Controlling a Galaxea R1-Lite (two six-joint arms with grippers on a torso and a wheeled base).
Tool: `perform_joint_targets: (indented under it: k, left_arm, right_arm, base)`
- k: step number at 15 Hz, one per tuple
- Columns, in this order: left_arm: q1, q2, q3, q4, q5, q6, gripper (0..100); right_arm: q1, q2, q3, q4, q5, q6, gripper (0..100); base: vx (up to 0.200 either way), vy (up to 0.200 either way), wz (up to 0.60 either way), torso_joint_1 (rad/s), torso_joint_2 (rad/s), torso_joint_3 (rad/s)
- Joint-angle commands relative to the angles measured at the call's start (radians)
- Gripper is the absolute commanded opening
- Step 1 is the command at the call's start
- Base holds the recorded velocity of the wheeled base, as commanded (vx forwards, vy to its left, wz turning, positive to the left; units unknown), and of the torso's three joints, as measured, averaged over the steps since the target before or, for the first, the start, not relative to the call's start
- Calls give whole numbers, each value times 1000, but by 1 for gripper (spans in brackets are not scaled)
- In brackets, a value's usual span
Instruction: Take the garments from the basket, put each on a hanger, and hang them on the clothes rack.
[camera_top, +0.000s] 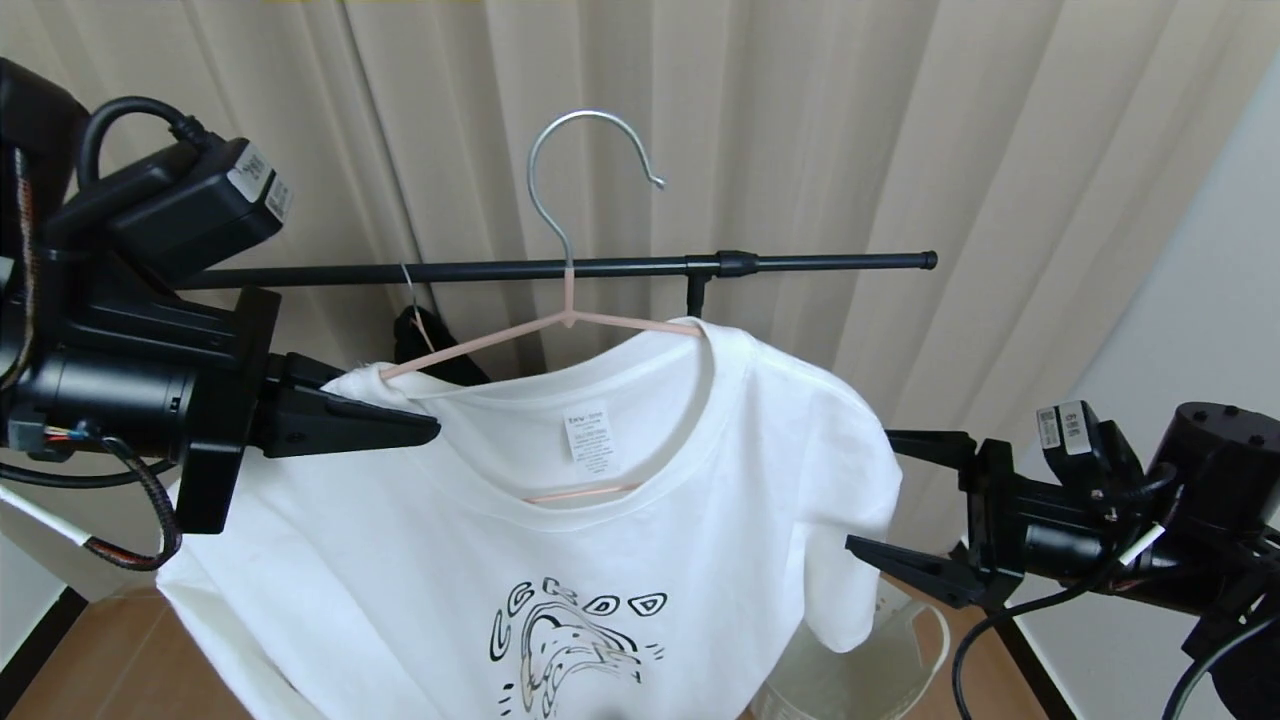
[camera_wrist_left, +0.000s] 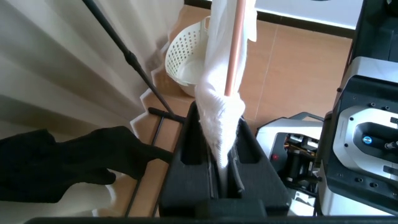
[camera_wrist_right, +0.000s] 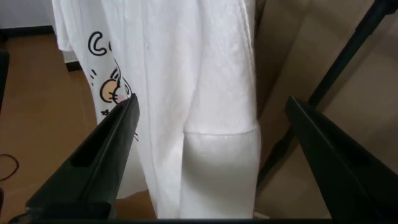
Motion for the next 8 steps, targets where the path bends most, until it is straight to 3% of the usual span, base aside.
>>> perform_joint_targets:
  k: [1, 3, 8]
  left_arm:
    - [1, -27, 4, 0, 1, -9, 0]
    - [-1, -27, 14, 0, 1, -14, 0]
    - [-1, -23, 18, 0, 1, -17, 0]
  right_arm:
    - [9, 50, -8, 0, -63, -28, 100]
    - [25, 58, -14, 0, -112, -31, 100]
    - [29, 62, -22, 0, -135, -30, 100]
  base:
    - [0, 0, 0, 0, 0, 0]
    - [0, 0, 0, 0, 0, 0]
    - [0, 0, 0, 0, 0, 0]
